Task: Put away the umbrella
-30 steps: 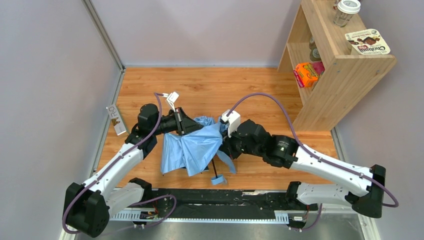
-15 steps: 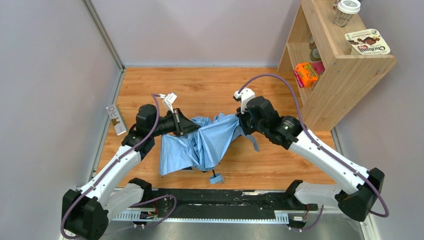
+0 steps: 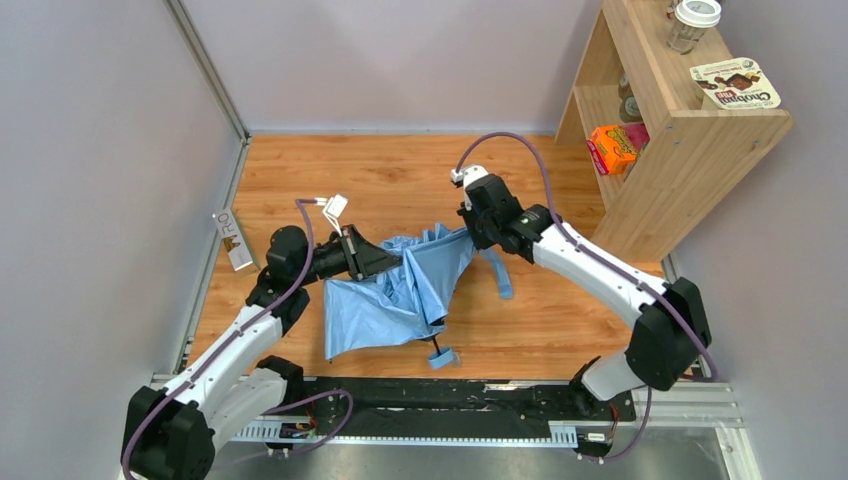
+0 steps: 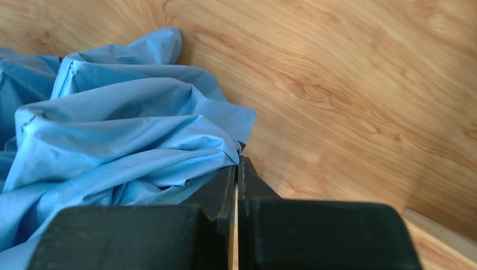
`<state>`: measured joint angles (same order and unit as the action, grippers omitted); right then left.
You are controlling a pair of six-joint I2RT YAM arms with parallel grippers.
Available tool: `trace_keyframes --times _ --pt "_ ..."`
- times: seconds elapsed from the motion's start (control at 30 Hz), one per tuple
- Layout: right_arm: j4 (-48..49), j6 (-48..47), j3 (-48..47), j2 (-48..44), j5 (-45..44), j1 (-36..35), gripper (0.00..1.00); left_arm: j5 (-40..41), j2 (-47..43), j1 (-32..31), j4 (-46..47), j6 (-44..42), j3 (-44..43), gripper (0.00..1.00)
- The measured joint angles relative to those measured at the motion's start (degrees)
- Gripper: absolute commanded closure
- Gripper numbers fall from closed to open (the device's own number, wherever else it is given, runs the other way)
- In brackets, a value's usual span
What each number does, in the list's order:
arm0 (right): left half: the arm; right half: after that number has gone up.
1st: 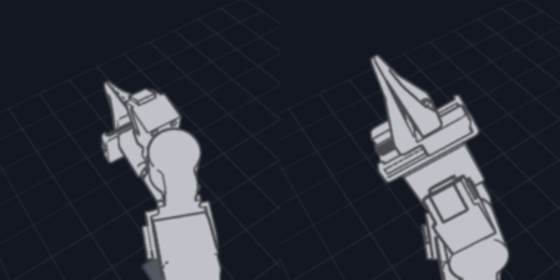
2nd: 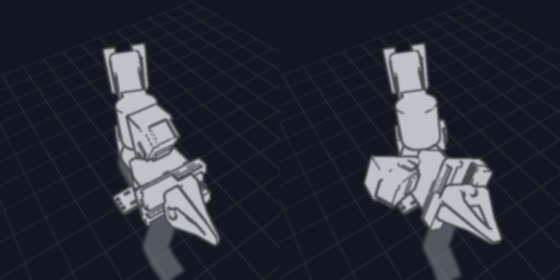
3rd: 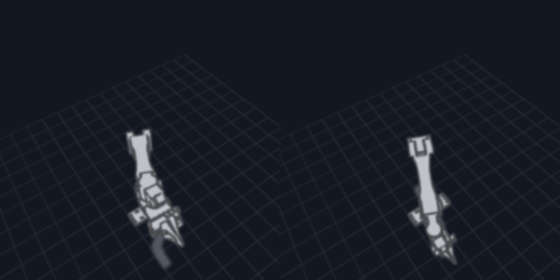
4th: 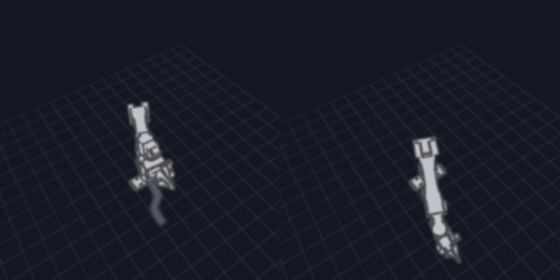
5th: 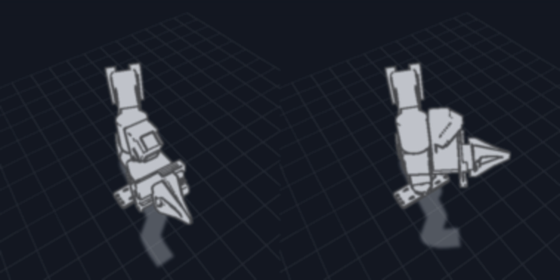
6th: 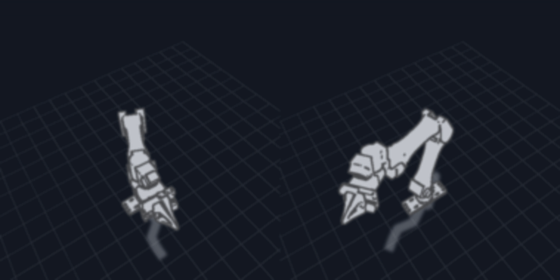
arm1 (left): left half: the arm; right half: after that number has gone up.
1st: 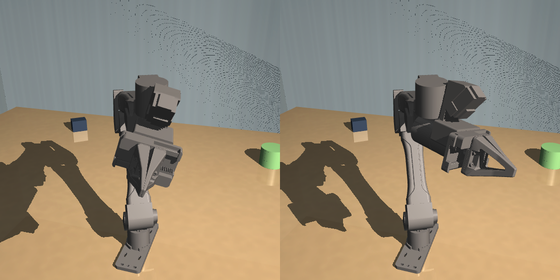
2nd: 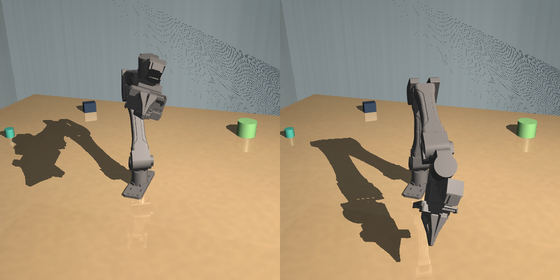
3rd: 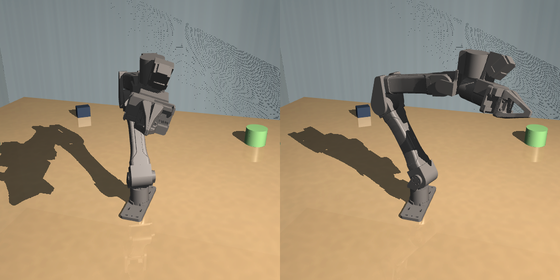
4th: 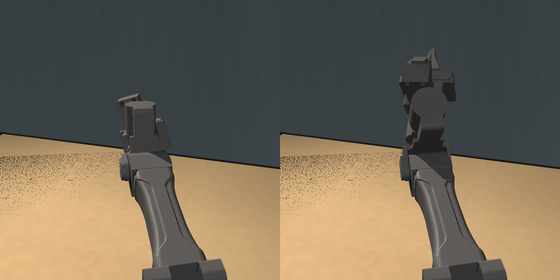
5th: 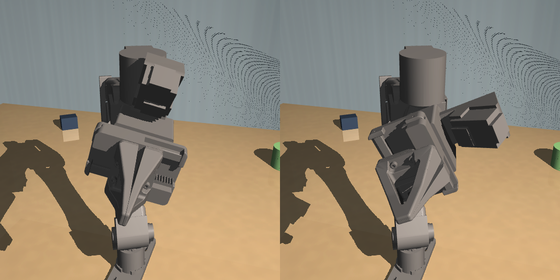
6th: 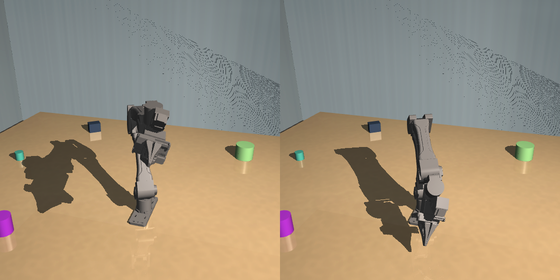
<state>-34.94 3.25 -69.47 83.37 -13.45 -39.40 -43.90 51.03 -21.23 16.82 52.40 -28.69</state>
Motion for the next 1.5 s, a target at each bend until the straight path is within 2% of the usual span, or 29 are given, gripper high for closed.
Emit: trace_keyframes --times 0.1,0.13,0.2,0.23,0.3,0.4,0.53,0.63,0.7,0.8,0.87,1.0,1.23,1.37,1.5 --pt "0.4 0.5 -1.6 3.9 3.1 0.3 0.92 -0.9 0.5 0.0 3.0 1.9 0.4 1.00" --pt "0.0 1.1 -2.0 4.9 4.1 0.3 0.83 -1.0 0.7 0.0 3.3 2.3 0.4 1.00" --pt "-1.6 2.5 -2.5 5.6 5.1 0.3 0.57 -0.9 0.9 0.0 2.5 2.5 0.3 1.00" --pt "-2.7 3.2 -2.5 5.4 4.9 0.3 0.49 -0.7 1.0 0.0 1.2 2.5 0.1 1.00" --pt "-5.8 4.6 -2.4 4.4 3.6 0.6 0.37 -0.8 1.6 0.1 -0.9 2.4 -0.4 1.00" --pt "-11.7 6.1 -2.2 1.6 0.8 1.0 0.29 -0.7 3.0 0.2 -2.2 2.4 -1.1 1.00" --pt "-19.3 7.5 -2.2 -6.5 -1.9 -0.5 0.21 0.2 4.2 0.9 -4.6 1.4 -1.7 1.00" --pt "-22.8 8.0 -3.0 -14.8 -2.9 -5.9 0.15 1.1 4.7 1.1 -6.4 0.2 -2.6 1.00" --pt "-23.5 8.0 -4.8 -18.5 -2.6 -10.6 0.12 1.6 4.9 1.2 -7.1 -0.4 -3.0 1.00" --pt "-19.1 8.3 -6.0 -20.9 3.0 -16.2 0.11 1.8 5.3 1.2 -7.6 -0.9 -3.4 1.00" --pt "-12.7 9.3 -5.1 -20.9 8.8 -17.8 0.09 1.8 5.5 1.2 -7.7 -0.9 -3.4 1.00" --pt "1.3 10.1 -0.1 -17.6 13.0 -18.1 0.07 1.8 5.3 1.3 -7.8 -0.5 -3.4 1.00" --pt "10.0 10.1 0.5 -6.8 15.2 -18.1 0.05 2.0 2.8 1.4 -9.2 0.0 -3.4 1.00" --pt "12.9 10.3 1.2 -5.4 16.5 -17.6 0.04 1.7 2.0 1.4 -8.6 1.3 -3.4 1.00" --pt "17.5 10.6 2.6 -5.4 18.7 -16.7 0.03 0.7 1.9 1.6 -4.1 4.7 -3.0 1.00"
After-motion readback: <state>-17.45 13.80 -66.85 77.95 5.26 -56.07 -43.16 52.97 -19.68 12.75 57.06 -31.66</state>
